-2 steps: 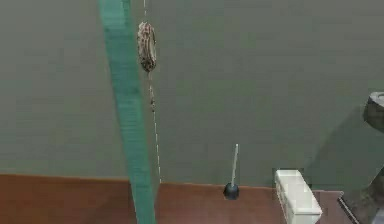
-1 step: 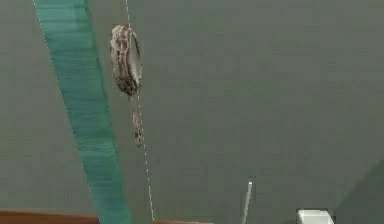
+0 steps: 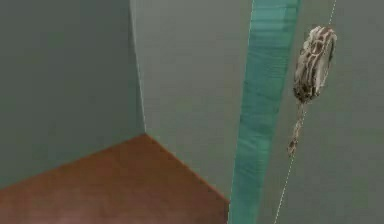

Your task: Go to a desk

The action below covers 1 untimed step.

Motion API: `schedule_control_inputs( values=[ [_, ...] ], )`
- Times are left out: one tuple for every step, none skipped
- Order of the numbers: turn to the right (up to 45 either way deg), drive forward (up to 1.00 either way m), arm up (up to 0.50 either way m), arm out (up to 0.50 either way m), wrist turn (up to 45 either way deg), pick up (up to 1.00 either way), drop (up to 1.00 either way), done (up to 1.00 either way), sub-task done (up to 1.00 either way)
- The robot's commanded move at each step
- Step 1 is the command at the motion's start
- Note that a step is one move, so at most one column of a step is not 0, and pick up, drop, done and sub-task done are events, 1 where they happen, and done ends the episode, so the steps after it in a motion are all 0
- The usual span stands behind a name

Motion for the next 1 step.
schedule_control_inputs(
  values=[
    [-30.0, 0.0, 0.0, 0.0, 0.0, 0.0, 0.0, 0.0, 0.0]
  ],
)
